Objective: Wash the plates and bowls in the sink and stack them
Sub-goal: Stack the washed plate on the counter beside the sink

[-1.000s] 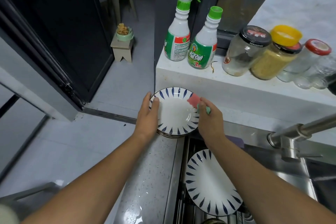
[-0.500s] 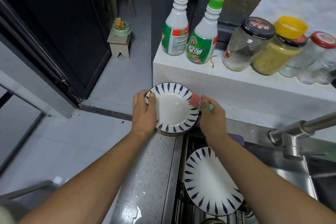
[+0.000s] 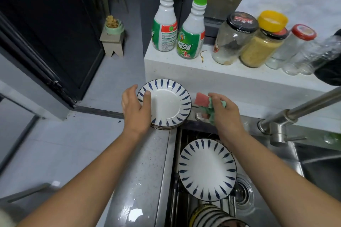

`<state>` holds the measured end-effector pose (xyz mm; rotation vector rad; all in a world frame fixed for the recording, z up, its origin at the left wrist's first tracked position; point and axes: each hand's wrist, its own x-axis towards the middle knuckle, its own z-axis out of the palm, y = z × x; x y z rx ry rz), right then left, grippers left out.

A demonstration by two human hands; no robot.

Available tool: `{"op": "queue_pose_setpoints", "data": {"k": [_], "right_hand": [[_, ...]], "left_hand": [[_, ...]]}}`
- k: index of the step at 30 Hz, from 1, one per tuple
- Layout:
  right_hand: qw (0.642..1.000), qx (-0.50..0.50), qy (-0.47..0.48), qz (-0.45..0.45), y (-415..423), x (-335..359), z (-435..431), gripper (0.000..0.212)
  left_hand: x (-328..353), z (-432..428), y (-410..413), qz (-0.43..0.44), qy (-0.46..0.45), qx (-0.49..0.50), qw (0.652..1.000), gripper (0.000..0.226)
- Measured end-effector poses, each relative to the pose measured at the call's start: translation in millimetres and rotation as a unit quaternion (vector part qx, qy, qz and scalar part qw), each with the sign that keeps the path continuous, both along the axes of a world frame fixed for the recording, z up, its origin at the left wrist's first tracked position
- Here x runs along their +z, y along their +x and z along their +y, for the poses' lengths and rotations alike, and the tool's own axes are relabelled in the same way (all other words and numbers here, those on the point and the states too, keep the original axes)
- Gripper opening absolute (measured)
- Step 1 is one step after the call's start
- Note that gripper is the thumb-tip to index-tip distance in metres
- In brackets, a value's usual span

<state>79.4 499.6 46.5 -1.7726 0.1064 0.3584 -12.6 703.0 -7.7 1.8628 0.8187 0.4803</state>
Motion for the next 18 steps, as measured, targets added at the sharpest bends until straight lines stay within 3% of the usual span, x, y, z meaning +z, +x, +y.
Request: {"op": "queue_pose_setpoints", "data": {"k": [4, 7, 9, 12, 18], "right_hand": [[0.999, -0.001, -0.046, -0.02, -12, 14, -40, 0.018], [0.995, -0.001, -0.099, 0.004, -30, 11, -80, 0.02], [0.992, -0.034, -0.121, 0.026, -46, 2, -103, 0.022], [0.987, -0.066, -0.126, 0.07, -67, -14, -127, 0.021], [0.98, -0.032, -0.137, 0.142, -89, -37, -136, 0.017]], "left_hand": [[17, -32, -22, -0.061, 0.107, 0.002, 0.992, 0.051], [22, -79, -36, -0.072, 0.07, -0.088, 0.991, 0.029], [20, -107, -39, -0.001, -0.002, -0.175, 0.985, 0.019], [5, -127, -29, 0.102, -0.041, -0.274, 0.955, 0.026], [-13, -147, 7, 0.311, -0.002, -0.405, 0.86, 0.054]]}}
